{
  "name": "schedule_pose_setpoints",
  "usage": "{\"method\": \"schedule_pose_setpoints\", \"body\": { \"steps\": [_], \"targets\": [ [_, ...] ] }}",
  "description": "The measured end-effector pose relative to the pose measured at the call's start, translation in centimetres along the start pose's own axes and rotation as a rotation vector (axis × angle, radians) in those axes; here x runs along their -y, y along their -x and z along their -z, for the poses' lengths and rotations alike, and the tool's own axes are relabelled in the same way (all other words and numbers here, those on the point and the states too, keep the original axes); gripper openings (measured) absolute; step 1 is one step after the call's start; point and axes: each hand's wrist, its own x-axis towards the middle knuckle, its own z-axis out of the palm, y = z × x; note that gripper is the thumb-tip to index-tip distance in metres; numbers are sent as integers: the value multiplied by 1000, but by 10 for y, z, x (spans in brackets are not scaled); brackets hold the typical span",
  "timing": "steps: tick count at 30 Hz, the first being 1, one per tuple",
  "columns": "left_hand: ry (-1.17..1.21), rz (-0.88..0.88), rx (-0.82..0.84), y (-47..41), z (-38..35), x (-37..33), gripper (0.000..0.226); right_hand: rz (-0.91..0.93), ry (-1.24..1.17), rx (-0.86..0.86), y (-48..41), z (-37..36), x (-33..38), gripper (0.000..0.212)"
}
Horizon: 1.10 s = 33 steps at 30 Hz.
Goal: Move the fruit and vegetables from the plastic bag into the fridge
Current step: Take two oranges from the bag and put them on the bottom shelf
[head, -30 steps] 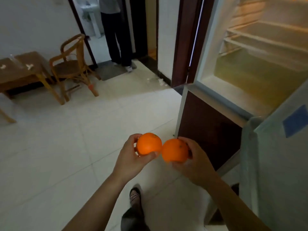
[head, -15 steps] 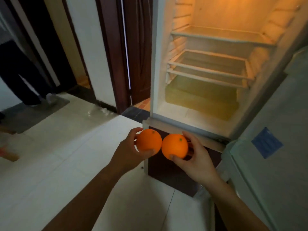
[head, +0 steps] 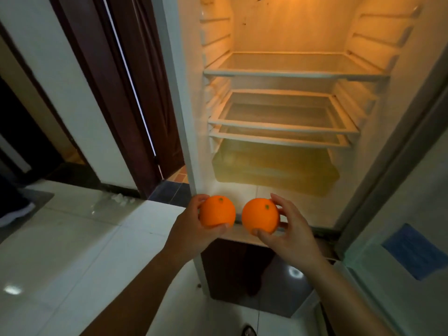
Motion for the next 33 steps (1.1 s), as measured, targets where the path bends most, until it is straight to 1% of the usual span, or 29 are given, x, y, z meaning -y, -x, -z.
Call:
{"method": "schedule_pose_setpoints", "body": {
  "steps": [4,6,10,14,18,21,25,27,30,33],
  "targets": [
    [32,41,-37,-52,-7,9,76,-57,57,-19,-53,-5,-30,89],
    [23,65,-42,-75,-15,15,80,-76,97,-22,-77,-5,-44,86],
    [-30,78,-12,-118,-30,24,90,-65,162,33,-117,-2,-65,80],
    [-77,0,65,-146,-35,28,88,-50,210,75,-143,1,-74,76],
    [-128,-67,119,-176,-40,26,87,-4,208,73,-158,6,-80,71],
    [-125,-116,162,-198,-49,20,86,0,271,63,-164,14,-83,74],
    [-93,-170,171,-216,-64,18,84,40,327,87,-176,25,-89,73],
    [-70,-149,185,-221,-70,23,85,30,327,86,-184,30,-92,75],
    [3,-70,206,-226,-73,28,88,6,304,81,-194,32,-97,78],
    [60,-41,204,-227,-76,26,86,-1,317,126,-203,29,-105,78]
  ]
}}
